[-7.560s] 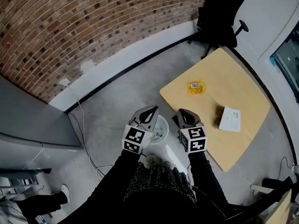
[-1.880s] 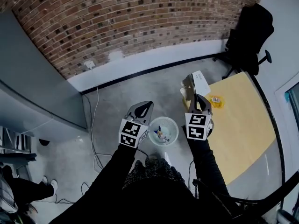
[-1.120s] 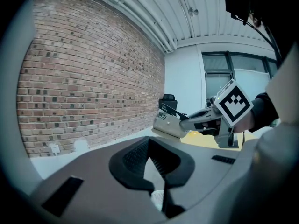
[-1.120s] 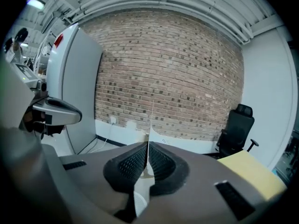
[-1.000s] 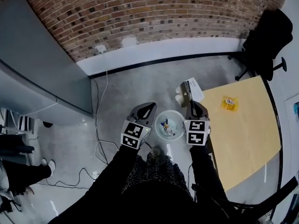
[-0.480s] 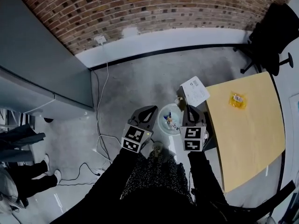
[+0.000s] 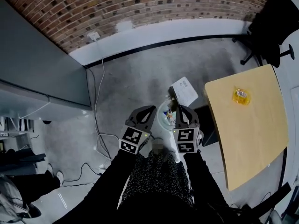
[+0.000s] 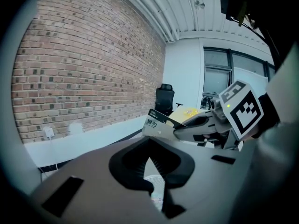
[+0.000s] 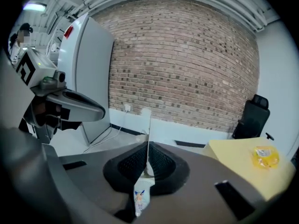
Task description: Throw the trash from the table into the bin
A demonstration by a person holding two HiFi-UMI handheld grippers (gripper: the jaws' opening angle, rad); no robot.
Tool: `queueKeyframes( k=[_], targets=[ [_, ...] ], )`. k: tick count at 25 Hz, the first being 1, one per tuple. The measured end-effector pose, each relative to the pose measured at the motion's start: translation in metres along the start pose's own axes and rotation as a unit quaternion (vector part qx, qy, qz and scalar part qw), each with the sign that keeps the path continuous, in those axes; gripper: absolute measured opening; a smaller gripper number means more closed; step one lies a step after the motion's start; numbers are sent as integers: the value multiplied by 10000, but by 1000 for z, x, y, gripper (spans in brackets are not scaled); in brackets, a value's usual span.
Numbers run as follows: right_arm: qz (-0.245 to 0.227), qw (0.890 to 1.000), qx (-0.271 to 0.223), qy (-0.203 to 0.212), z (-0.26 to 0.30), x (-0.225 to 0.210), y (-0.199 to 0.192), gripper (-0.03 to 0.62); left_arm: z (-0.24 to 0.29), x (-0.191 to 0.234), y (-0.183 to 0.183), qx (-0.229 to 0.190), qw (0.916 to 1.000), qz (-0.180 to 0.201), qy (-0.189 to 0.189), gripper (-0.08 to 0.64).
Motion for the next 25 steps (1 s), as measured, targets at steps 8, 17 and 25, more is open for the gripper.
queueKeyframes(
  k=[8,17,25],
  targets=[
    [427,9988,238,-23,20,4,-35,14,15,10,-25,157,9998,-59,-73,-2],
    [810,9941,686,-241,42,-8,-109,14,50,7,-66,301,9990,-155,-293,-2],
    [1206,9865,1059,-327,55,-8,-158,14,76,-11,-115,712,9952,-149,-657,-2]
  ],
)
Point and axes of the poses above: the fingertips, and each gripper's own axes: z forward along the fingers, x to its left, y out of its top, the point moved 6 cm from there along -z, backward along the fingers, and after that the axes turned 4 degrees about -x, right-handed, at the moved point
